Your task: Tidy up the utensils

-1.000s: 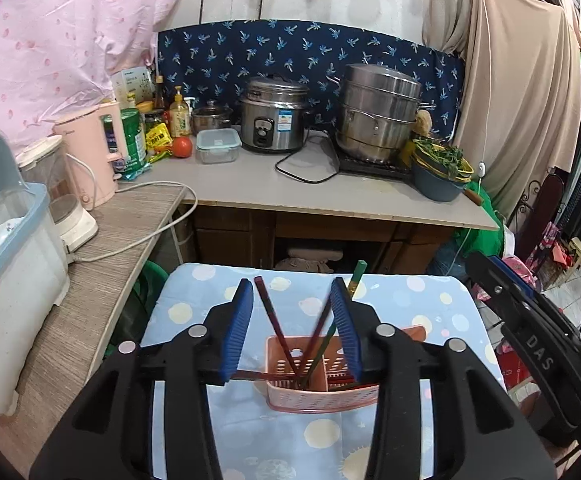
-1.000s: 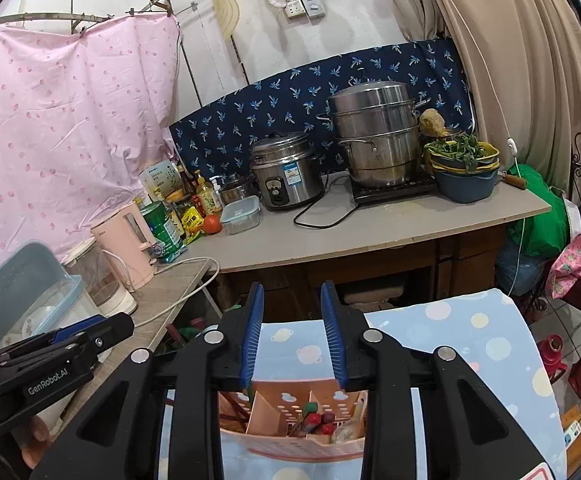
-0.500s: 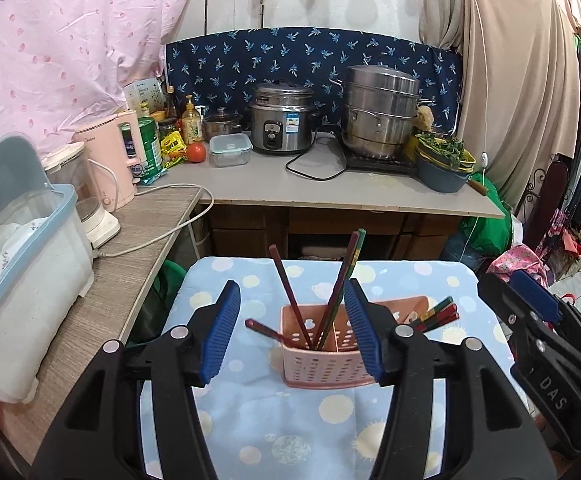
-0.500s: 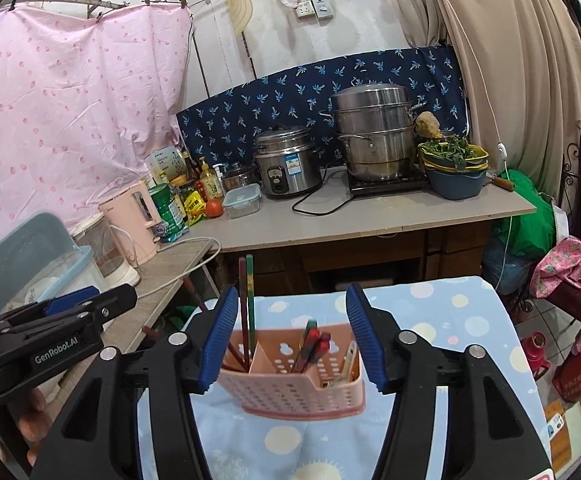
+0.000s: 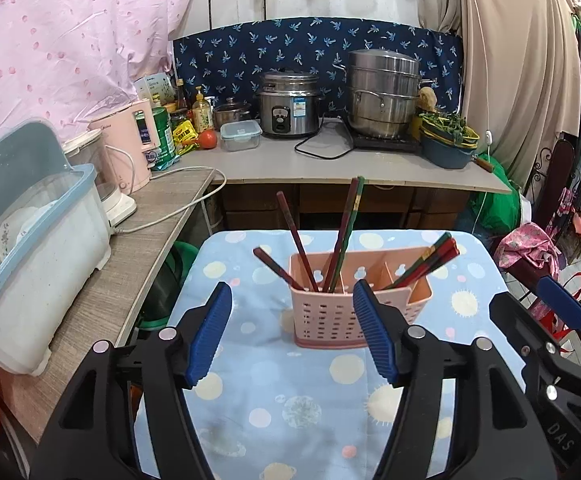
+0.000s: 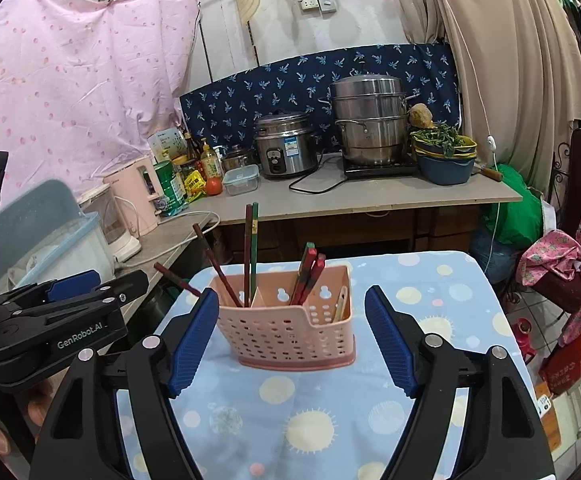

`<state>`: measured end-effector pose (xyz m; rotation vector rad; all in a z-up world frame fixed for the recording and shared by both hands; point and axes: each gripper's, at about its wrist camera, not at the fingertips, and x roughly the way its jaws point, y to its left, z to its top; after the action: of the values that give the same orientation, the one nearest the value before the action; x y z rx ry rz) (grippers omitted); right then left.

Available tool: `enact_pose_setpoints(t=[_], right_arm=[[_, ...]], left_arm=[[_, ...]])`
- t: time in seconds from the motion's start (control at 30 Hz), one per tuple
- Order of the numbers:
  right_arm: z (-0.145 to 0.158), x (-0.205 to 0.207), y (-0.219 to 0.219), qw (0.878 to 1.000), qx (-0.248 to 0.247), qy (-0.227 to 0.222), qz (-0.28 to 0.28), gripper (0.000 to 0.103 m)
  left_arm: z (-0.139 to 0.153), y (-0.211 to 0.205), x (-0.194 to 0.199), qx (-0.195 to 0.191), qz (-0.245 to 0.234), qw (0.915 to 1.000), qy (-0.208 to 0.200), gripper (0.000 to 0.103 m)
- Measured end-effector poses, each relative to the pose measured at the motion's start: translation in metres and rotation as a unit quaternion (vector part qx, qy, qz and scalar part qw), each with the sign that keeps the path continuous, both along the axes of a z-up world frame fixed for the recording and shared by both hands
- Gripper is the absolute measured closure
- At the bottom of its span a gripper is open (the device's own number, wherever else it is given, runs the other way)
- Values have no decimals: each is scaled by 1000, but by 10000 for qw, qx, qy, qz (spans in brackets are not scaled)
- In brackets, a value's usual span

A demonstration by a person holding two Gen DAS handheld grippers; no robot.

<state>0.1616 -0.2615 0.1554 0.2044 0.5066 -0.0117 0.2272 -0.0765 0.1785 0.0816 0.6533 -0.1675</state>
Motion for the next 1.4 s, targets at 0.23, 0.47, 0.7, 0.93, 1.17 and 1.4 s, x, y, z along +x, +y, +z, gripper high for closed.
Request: enact_pose_setpoints(t=[0.23, 0.47, 0.7, 0.93, 1.17, 1.4], right_arm=[[-5, -20, 1, 9999, -41, 36, -91, 20], [-13, -29, 5, 9998, -75, 167, -70, 19], [-24, -36, 11, 9994, -151, 296, -103, 18], [-36, -39, 11, 9984, -176, 522, -134, 7], [-44, -41, 12, 9976, -256, 607, -198, 6], [-55, -40, 15, 9964, -303, 774, -190, 6]], left_arm=[[-13, 2, -18, 62, 34, 10000, 67, 38], [-23, 4, -31, 139, 88, 9998, 94, 30], [-32, 5, -42, 274, 139, 9995, 63, 23], [-43, 9, -48, 333, 202, 9992, 107, 17], [-57, 12, -50, 393, 215, 9987, 251, 11], [-70, 13, -52, 498, 213, 9979, 352, 7]])
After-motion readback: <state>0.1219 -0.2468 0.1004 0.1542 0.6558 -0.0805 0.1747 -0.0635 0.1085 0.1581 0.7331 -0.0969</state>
